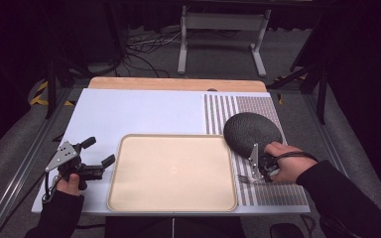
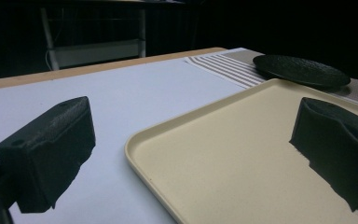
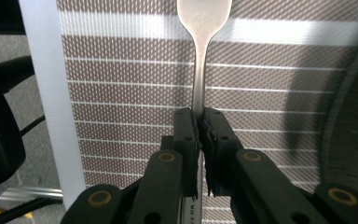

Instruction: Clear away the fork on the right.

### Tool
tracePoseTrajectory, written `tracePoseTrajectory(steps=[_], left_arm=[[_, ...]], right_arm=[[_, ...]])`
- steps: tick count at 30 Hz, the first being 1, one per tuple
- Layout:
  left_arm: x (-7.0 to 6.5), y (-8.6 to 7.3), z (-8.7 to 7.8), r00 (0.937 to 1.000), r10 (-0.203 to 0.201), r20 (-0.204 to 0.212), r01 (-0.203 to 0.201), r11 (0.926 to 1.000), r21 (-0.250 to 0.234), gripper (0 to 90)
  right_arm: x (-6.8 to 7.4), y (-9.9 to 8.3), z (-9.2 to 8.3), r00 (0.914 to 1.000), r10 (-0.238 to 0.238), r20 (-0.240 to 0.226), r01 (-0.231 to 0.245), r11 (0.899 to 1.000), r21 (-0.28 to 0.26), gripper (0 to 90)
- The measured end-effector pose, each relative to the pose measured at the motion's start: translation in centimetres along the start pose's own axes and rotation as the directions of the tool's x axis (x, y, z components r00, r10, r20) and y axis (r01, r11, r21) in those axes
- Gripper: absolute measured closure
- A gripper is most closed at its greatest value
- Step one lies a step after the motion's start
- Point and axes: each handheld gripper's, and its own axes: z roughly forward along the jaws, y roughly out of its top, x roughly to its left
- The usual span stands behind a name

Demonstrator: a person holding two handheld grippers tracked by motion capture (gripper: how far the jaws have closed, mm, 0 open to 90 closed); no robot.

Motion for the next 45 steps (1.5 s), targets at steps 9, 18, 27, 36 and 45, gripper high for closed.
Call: tracePoseTrajectory(steps=[9, 18, 27, 36, 45], left_arm=[[0.0, 0.0, -0.1, 1.0, 0.0, 0.002, 0.0, 1.0, 0.004, 0.4], [0.0, 0.0, -0.1, 1.0, 0.001, 0.003, -0.001, 1.0, 0.007, 0.4], [0.1, 0.0, -0.2, 1.0, 0.003, -0.002, -0.003, 1.0, 0.004, 0.4], [0.1, 0.0, -0.2, 1.0, 0.002, -0.001, -0.002, 1.0, 0.0, 0.3], [0.1, 0.0, -0.2, 1.0, 0.0, 0.0, 0.0, 1.0, -0.003, 0.4]], right_arm=[[-0.3, 0.3, -2.1, 0.9992, 0.022, 0.034, -0.021, 0.999, -0.04, 85.0], [-0.7, 0.8, -3.8, 0.996, 0.062, 0.065, -0.056, 0.994, -0.091, 85.0], [-1.1, 1.6, -5.3, 0.9851, 0.155, 0.074, -0.139, 0.973, -0.182, 85.1], [-1.4, 3.2, -6.0, 0.9689, 0.245, 0.032, -0.227, 0.932, -0.283, 85.1], [-1.6, 4.7, -6.4, 0.9287, 0.369, -0.039, -0.355, 0.855, -0.379, 85.1]])
